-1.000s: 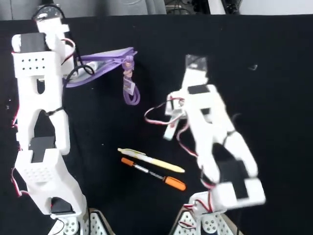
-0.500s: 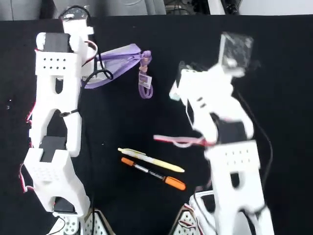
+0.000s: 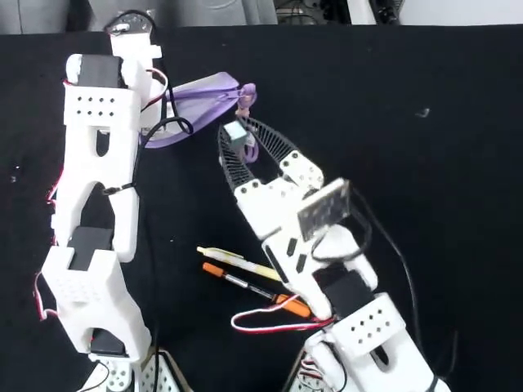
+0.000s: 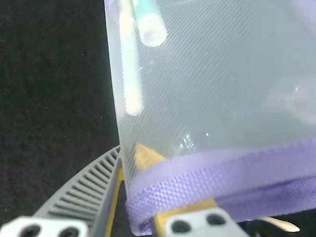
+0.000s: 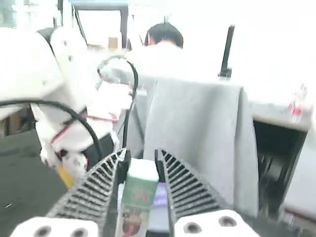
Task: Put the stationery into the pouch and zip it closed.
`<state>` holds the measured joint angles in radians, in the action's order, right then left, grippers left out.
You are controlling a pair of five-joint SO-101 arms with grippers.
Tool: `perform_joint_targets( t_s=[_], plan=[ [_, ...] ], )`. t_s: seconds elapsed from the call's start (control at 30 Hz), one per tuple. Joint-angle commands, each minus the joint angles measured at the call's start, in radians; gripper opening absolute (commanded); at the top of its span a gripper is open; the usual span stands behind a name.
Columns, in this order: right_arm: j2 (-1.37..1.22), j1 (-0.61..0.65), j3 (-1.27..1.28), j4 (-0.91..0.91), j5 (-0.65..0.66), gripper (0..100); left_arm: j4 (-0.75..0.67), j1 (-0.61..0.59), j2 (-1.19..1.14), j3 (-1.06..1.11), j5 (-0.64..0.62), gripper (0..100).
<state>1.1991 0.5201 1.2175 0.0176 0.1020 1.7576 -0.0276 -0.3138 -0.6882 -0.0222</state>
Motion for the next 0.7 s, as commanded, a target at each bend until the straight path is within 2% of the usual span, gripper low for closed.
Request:
perform_joint_targets(
  t_s=[0.0,0.23,0.67],
  plan=[
    [0.028,0.018,0.030,0.210,0.115,1.1,0.002,0.024,0.011,-0.027,0.000,3],
    [-0.176,0.063,0.082,0.551,0.261,1.1,0.002,0.024,0.009,-0.025,0.000,3],
    [-0.892,0.057,-0.093,1.175,0.262,1.1,0.002,0.022,0.008,-0.024,0.000,3]
  ],
)
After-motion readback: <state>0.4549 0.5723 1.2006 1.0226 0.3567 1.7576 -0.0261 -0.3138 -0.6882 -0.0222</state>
